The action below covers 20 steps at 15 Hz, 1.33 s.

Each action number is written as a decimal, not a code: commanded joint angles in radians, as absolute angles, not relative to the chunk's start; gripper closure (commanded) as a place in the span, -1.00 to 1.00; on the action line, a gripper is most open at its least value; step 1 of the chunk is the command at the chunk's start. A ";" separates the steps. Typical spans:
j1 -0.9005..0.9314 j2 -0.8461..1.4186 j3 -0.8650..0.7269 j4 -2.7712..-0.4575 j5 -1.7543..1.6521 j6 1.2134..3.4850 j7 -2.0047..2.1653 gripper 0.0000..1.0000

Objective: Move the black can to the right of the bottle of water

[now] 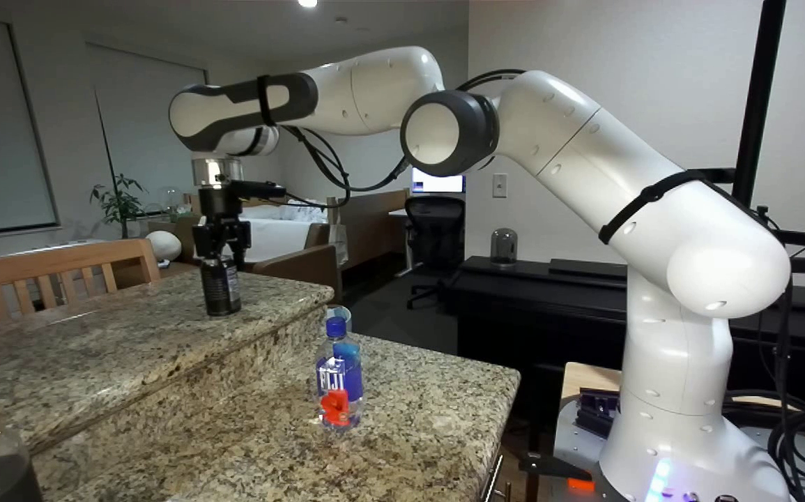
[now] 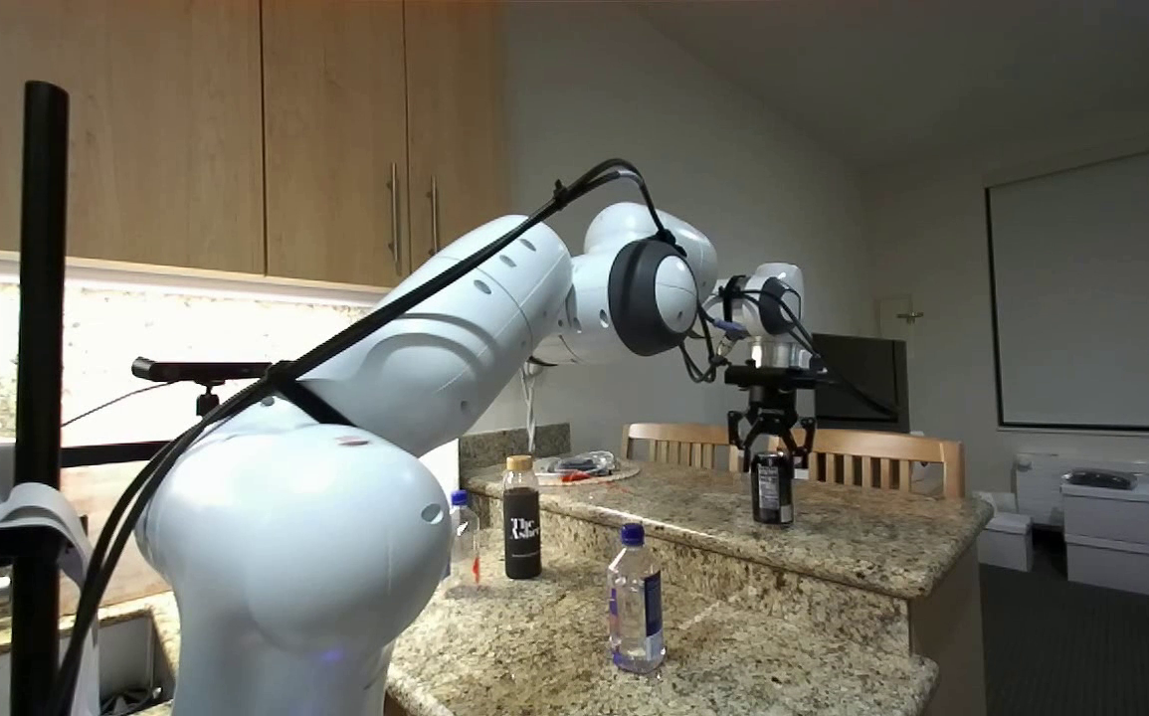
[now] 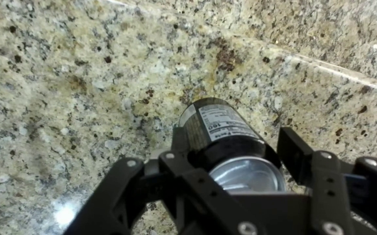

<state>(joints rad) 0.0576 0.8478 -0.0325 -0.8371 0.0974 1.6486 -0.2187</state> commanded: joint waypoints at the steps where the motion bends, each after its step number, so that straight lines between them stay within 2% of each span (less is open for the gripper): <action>1: 0.048 0.852 -0.021 -0.809 0.116 1.646 -0.226 -1.00; 15: 0.055 0.910 -0.007 -0.749 0.121 1.706 -0.227 -1.00; 16: 0.056 0.915 -0.008 -0.747 0.119 1.713 -0.230 -0.50; 17: 0.057 0.918 -0.008 -0.746 0.118 1.717 -0.229 -0.46; 20: 0.058 0.923 -0.010 -0.741 0.114 1.730 -0.232 -0.05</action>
